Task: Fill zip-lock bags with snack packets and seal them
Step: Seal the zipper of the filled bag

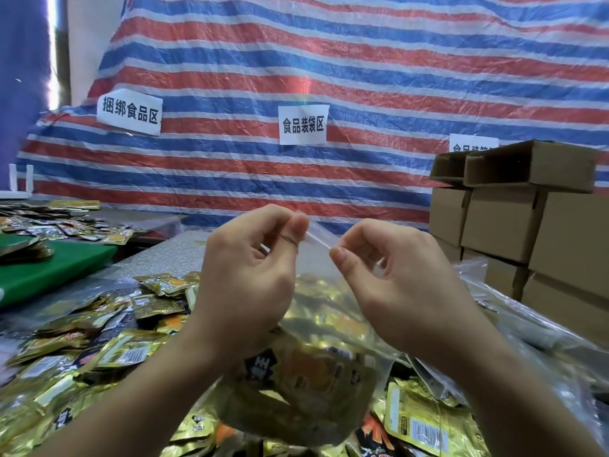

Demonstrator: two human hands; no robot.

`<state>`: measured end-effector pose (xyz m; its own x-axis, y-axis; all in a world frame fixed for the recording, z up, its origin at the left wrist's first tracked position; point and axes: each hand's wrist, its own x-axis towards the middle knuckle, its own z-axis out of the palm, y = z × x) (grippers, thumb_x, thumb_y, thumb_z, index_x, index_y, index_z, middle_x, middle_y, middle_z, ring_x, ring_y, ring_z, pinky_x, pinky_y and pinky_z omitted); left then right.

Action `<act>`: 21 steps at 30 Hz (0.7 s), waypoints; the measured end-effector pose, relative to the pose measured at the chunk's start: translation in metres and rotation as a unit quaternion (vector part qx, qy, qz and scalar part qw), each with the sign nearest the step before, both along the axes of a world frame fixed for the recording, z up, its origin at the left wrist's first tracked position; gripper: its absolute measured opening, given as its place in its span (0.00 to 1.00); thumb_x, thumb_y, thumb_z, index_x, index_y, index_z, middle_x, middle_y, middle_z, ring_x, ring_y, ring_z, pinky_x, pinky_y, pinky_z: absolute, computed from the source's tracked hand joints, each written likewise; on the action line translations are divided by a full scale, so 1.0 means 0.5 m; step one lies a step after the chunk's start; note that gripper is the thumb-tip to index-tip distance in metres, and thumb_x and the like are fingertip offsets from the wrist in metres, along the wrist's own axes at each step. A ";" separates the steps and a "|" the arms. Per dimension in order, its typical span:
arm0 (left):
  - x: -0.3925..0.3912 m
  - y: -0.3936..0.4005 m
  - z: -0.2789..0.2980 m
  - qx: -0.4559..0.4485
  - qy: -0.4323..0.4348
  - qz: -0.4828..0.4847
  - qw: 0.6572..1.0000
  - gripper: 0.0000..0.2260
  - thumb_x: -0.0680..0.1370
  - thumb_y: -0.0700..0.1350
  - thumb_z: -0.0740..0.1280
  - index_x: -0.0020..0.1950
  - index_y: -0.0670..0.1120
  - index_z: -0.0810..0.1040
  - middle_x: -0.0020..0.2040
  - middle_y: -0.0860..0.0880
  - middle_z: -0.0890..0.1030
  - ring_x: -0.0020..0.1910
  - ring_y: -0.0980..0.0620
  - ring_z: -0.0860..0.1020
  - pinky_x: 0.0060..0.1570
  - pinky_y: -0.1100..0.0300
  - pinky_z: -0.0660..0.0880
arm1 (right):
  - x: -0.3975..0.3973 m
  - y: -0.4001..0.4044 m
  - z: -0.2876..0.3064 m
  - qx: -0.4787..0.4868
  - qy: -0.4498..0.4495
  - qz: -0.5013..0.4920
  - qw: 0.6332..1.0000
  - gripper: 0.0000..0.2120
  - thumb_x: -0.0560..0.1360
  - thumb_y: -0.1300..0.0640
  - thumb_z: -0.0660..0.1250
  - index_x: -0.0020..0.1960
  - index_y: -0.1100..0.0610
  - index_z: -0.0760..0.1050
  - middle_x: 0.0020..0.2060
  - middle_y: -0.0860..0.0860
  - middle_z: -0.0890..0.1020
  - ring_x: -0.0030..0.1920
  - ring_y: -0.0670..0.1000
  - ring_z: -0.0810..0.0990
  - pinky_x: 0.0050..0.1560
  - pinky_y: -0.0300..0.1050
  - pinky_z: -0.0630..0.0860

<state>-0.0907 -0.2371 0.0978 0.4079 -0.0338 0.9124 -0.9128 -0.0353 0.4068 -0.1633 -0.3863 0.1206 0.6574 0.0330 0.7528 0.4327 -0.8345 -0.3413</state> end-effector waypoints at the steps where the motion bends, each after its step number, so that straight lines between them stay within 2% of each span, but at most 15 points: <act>1: 0.002 0.001 0.001 -0.009 0.000 0.007 1.000 0.12 0.81 0.47 0.64 0.37 0.49 0.77 0.32 0.47 0.76 0.29 0.49 0.72 0.27 0.56 0.67 | 0.001 -0.003 0.000 -0.001 0.002 -0.003 1.000 0.08 0.78 0.51 0.68 0.39 0.48 0.77 0.32 0.43 0.79 0.39 0.44 0.78 0.39 0.36 0.73; 7: 0.043 0.021 -0.002 -0.057 0.025 0.048 0.997 0.13 0.82 0.47 0.64 0.39 0.45 0.78 0.32 0.45 0.75 0.31 0.43 0.72 0.30 0.47 0.67 | 0.014 -0.030 -0.001 -0.016 0.037 -0.039 0.998 0.09 0.78 0.50 0.68 0.40 0.49 0.77 0.32 0.44 0.79 0.39 0.43 0.77 0.38 0.39 0.72; 9: 0.054 0.024 -0.006 -0.063 0.040 0.056 0.996 0.13 0.82 0.47 0.64 0.39 0.45 0.78 0.32 0.44 0.74 0.31 0.43 0.71 0.29 0.47 0.66 | 0.021 -0.038 -0.002 -0.022 0.055 -0.054 0.997 0.09 0.78 0.50 0.68 0.39 0.49 0.77 0.32 0.43 0.79 0.39 0.42 0.76 0.35 0.36 0.71; 13: 0.071 0.026 -0.011 -0.076 0.063 0.079 0.992 0.13 0.82 0.48 0.64 0.39 0.46 0.78 0.33 0.43 0.76 0.29 0.46 0.70 0.27 0.50 0.66 | 0.029 -0.052 -0.002 -0.038 0.080 -0.072 0.993 0.09 0.79 0.49 0.68 0.41 0.49 0.77 0.34 0.43 0.79 0.39 0.42 0.76 0.35 0.35 0.71; 16: 0.084 0.032 -0.013 -0.077 0.061 0.087 0.991 0.13 0.82 0.48 0.63 0.41 0.45 0.79 0.34 0.44 0.77 0.29 0.50 0.71 0.27 0.52 0.67 | 0.029 -0.062 0.001 -0.046 0.102 -0.079 0.991 0.08 0.79 0.49 0.67 0.43 0.50 0.79 0.36 0.43 0.80 0.38 0.43 0.77 0.38 0.41 0.74; 19: 0.091 0.036 -0.014 -0.079 0.058 0.098 0.990 0.12 0.83 0.49 0.63 0.42 0.45 0.79 0.35 0.44 0.78 0.33 0.45 0.73 0.29 0.51 0.68 | 0.025 -0.071 0.005 -0.056 0.107 -0.081 0.989 0.09 0.79 0.50 0.68 0.40 0.47 0.77 0.34 0.42 0.78 0.38 0.40 0.77 0.32 0.33 0.69; 21: 0.093 0.036 -0.015 -0.074 0.059 0.099 0.991 0.12 0.83 0.49 0.63 0.42 0.45 0.79 0.34 0.45 0.77 0.32 0.45 0.72 0.29 0.51 0.67 | 0.022 -0.075 0.007 -0.058 0.113 -0.082 0.988 0.09 0.79 0.50 0.68 0.40 0.47 0.76 0.32 0.42 0.78 0.37 0.37 0.76 0.32 0.31 0.70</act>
<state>-0.0440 -0.2189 0.0904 0.4982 0.1874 0.8466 -0.8392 -0.1415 0.5251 -0.1522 -0.4237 0.1241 0.8125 -0.0112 0.5829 0.2115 -0.9261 -0.3125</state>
